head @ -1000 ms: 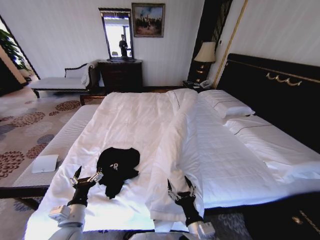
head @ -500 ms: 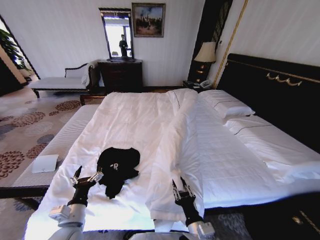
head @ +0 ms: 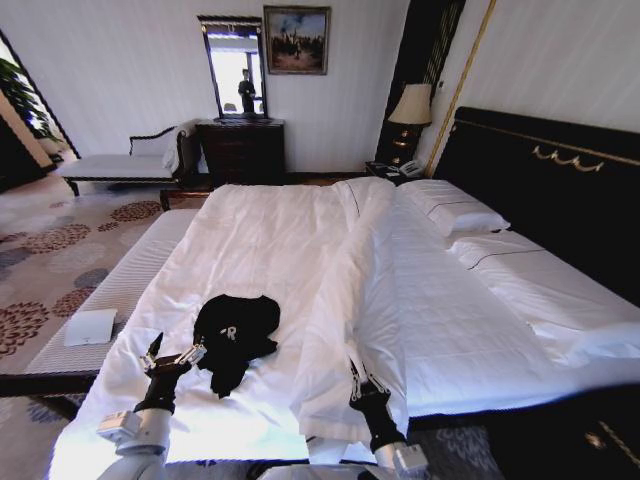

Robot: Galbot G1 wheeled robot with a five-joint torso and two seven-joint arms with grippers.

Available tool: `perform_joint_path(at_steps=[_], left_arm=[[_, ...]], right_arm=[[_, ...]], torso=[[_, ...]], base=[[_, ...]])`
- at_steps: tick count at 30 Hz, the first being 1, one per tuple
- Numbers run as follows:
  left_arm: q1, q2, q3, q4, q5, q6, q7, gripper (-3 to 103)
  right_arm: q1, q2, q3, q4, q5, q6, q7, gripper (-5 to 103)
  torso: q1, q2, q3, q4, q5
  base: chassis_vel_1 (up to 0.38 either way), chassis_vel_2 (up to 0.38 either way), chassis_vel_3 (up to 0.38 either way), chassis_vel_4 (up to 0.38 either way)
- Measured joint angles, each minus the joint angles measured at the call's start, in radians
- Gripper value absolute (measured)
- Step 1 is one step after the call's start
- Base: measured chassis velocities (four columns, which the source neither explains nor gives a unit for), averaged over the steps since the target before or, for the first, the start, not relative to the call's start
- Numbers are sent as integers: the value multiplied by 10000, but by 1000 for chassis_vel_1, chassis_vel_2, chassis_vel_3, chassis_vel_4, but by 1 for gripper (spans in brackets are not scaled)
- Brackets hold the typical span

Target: Fold the clothes on the bed.

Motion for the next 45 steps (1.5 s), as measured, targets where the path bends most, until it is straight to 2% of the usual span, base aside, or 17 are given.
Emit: perform_joint_path(at_steps=[3,9,11,12,16,18,22,23,27,28,30,31,36,45], left_arm=[[-3,-1,-12,7,-6,-6,-1,100],[-9,-30,-35,43,-41,-21,-8,100],[-17,-40,-27,72,-45,-23,-11,100],[-17,-40,-27,72,-45,-23,-11,100],[-57,-45,8,85,-44,-23,-17,100],[-72,-45,9,104,-44,-23,-21,100],[-111,0,12,125,-43,15,-139,100],[-111,0,12,125,-43,15,-139,100],[-142,-29,-25,95,-184,103,-292,100],[-142,-29,-25,95,-184,103,-292,100],[-109,-74,-56,133,-185,81,-294,100],[-109,-74,-56,133,-185,81,-294,100],[-56,-103,-79,155,-270,50,-305,100],[-70,-178,-90,171,-278,50,-337,100]], right_arm=[[47,1,101,20,85,-15,60,1],[543,1,1260,176,1266,-338,323,1],[912,0,1994,300,2069,-643,471,1],[912,0,1994,300,2069,-643,471,1],[1493,1,3267,457,3359,-1281,743,1],[1627,2,3593,447,3561,-1372,777,1],[2314,-37,5182,238,4576,-2032,1223,1],[2314,-37,5182,238,4576,-2032,1223,1],[2874,-489,6760,-162,6073,-2608,1740,1],[2874,-489,6760,-162,6073,-2608,1740,1],[3158,-777,7690,-581,6535,-2827,2008,1],[3158,-777,7690,-581,6535,-2827,2008,1],[3484,-1208,9184,-1489,7076,-3139,2465,1],[3616,-1669,10128,-2937,7336,-3208,2869,1]], torso=[[0,0,0,0,0],[0,0,0,-1,1],[0,0,0,1,1],[0,0,0,1,1],[1,0,0,1,2],[1,0,0,0,1],[1,0,0,-1,1],[1,0,0,-1,1],[2,0,0,0,2],[2,0,0,0,2],[2,0,0,0,2],[2,0,0,0,2],[2,0,0,-1,3],[1,0,-2,0,3]], base=[[0,0,0,0],[0,0,0,0],[0,0,0,0],[0,0,0,0],[0,0,0,0],[0,0,0,0],[0,0,0,0],[0,0,0,0],[0,0,0,0],[0,0,0,0],[0,0,0,0],[0,0,0,0],[0,0,0,0],[0,0,0,0]])
